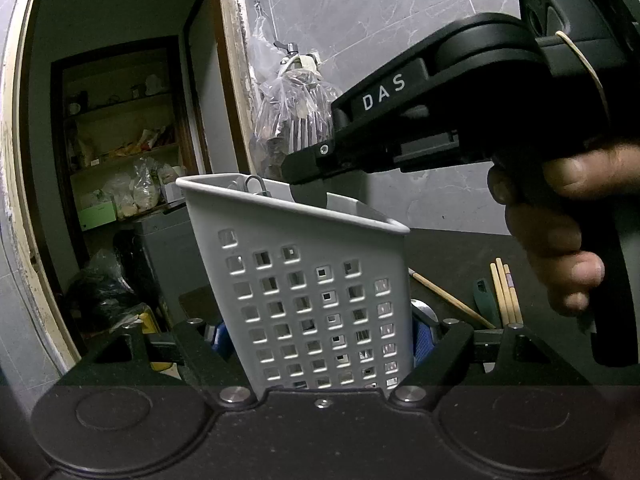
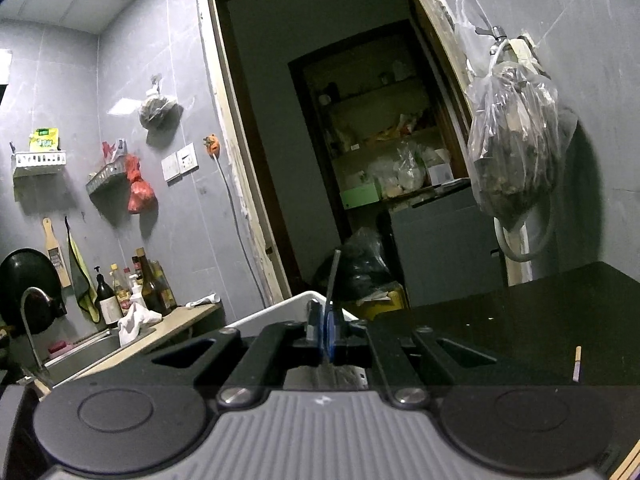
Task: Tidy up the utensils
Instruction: 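Lift the fork with the right tool and lower it into the caddy, then open the right tool to release the fork and pull back, then move the open right tool over the pile toward the metal utensils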
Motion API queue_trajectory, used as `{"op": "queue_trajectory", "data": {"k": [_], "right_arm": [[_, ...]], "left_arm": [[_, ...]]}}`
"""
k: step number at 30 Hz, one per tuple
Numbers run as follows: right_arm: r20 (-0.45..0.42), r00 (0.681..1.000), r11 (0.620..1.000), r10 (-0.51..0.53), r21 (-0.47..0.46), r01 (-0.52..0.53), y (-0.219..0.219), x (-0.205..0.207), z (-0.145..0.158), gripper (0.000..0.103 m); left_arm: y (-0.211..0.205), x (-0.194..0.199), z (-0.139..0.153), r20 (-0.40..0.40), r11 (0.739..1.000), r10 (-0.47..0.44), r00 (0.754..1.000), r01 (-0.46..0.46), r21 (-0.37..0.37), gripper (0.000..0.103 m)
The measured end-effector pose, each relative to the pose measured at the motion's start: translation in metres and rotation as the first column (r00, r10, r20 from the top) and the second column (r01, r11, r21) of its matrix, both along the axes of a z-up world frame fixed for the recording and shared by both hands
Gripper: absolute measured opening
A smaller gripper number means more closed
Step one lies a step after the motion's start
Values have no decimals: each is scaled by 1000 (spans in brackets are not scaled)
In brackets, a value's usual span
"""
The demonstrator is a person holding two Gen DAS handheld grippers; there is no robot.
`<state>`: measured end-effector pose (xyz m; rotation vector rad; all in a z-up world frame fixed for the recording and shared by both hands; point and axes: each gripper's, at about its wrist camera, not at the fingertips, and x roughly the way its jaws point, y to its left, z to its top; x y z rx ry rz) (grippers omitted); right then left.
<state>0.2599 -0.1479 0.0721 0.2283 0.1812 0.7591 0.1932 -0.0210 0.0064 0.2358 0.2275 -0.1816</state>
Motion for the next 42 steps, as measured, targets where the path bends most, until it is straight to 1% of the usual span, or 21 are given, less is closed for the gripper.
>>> {"op": "queue_trajectory", "data": {"k": [4, 5, 6, 10, 11, 12, 13, 15, 16, 18, 20, 22, 24, 25, 26, 27, 30, 33, 38, 42], "right_arm": [[4, 1000, 1000, 5, -7, -5, 1, -2, 0, 3], [5, 1000, 1000, 5, -10, -5, 1, -3, 0, 5], [6, 1000, 1000, 6, -12, -6, 1, -3, 0, 8], [-6, 1000, 1000, 4, -7, -4, -3, -3, 0, 12], [-9, 1000, 1000, 3, -5, -3, -5, -3, 0, 16], [-10, 1000, 1000, 3, -2, -3, -6, -3, 0, 22], [-9, 1000, 1000, 3, 2, -3, -8, -4, 0, 25], [-5, 1000, 1000, 10, 14, -10, -11, -5, 1, 36], [-2, 1000, 1000, 15, 21, -15, -13, -5, 1, 39], [6, 1000, 999, 23, 34, -23, -17, -7, 3, 55], [24, 999, 999, 22, 44, -23, -21, -10, 6, 62], [39, 999, 999, 10, 47, -12, -26, -12, 9, 70], [50, 999, 998, -16, 55, 13, -33, -13, 11, 84], [52, 998, 998, -35, 60, 32, -37, -13, 11, 87], [51, 997, 997, -52, 65, 49, -41, -13, 11, 94], [46, 997, 996, -69, 67, 66, -45, -12, 11, 97], [7, 994, 993, -111, 40, 111, -56, -7, 6, 103], [-48, 987, 988, -152, -38, 150, -63, 0, -4, 103], [-172, 968, 969, -182, -199, 146, -64, 13, -30, 103], [-197, 961, 945, -196, -301, 131, -62, 12, -49, 103]], "left_arm": [[1, 0, 0, 0, 1000, 0, 1000, 0, 0, 81], [0, 0, 0, 0, 1000, 0, 1000, 0, 0, 81], [0, 0, 0, 0, 1000, 0, 1000, 0, 0, 81], [0, -1, 0, 0, 1000, 0, 1000, 0, 0, 81], [0, 0, 0, 0, 1000, 0, 1000, 0, 0, 81], [0, 0, 0, 0, 1000, 0, 1000, 0, 1, 81], [0, 0, 0, 0, 1000, 1, 1000, -1, 1, 81], [0, 0, 0, 0, 1000, 1, 1000, -1, 1, 81], [0, 0, 0, 0, 1000, 2, 1000, -2, 2, 81], [0, 1, 0, 0, 1000, 1, 1000, -1, 3, 81], [1, 1, 1, 1, 1000, 1, 1000, -1, 3, 81], [1, 1, 1, 1, 1000, 1, 1000, -1, 4, 81], [0, 1, 1, 1, 1000, 1, 1000, -1, 3, 81], [1, 1, 1, 1, 1000, 1, 1000, -1, 4, 81], [1, 1, 1, 1, 1000, 1, 1000, -1, 4, 81], [1, 0, 1, 1, 1000, 1, 1000, -1, 4, 81], [0, 0, 1, 0, 1000, 1, 1000, -1, 6, 81], [0, 0, 1, 1, 1000, 2, 1000, -2, 8, 81], [0, 0, 1, 1, 1000, 2, 1000, -2, 9, 81], [-2, 0, 2, 1, 1000, 4, 1000, -4, 13, 81]]}}
